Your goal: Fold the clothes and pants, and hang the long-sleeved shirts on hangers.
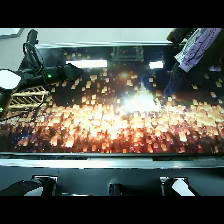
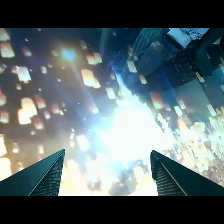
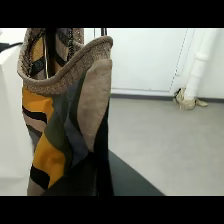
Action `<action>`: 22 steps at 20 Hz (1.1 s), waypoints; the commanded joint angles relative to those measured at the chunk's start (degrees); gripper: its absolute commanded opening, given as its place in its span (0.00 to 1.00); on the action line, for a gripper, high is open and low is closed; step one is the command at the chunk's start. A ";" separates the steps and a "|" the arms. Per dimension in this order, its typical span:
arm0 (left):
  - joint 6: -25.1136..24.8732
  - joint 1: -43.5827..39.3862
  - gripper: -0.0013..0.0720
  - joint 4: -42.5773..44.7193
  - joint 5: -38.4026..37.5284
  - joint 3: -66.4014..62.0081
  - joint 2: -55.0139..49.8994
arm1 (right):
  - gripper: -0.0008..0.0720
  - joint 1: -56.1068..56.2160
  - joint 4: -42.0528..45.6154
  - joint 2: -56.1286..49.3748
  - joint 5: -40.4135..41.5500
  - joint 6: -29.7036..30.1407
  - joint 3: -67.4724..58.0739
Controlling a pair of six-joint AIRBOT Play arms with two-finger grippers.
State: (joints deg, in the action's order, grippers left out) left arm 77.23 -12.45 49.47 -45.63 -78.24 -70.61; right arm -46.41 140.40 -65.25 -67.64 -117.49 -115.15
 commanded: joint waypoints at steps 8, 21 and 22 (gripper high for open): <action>0.00 0.35 0.85 0.02 0.07 -0.09 0.44 | 0.85 -0.76 -6.21 5.57 -5.22 1.81 -0.07; 7.19 9.62 0.28 13.18 -0.09 -0.07 11.89 | 0.11 2.54 -93.64 9.57 18.62 29.90 -0.04; 5.97 9.64 0.04 13.25 -0.09 -0.07 11.93 | 0.05 7.65 -96.87 6.47 14.32 34.99 -0.04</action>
State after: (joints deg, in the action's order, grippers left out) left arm 84.20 -3.36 60.49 -45.69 -78.28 -59.75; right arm -45.01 84.60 -51.96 -49.21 -106.21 -115.18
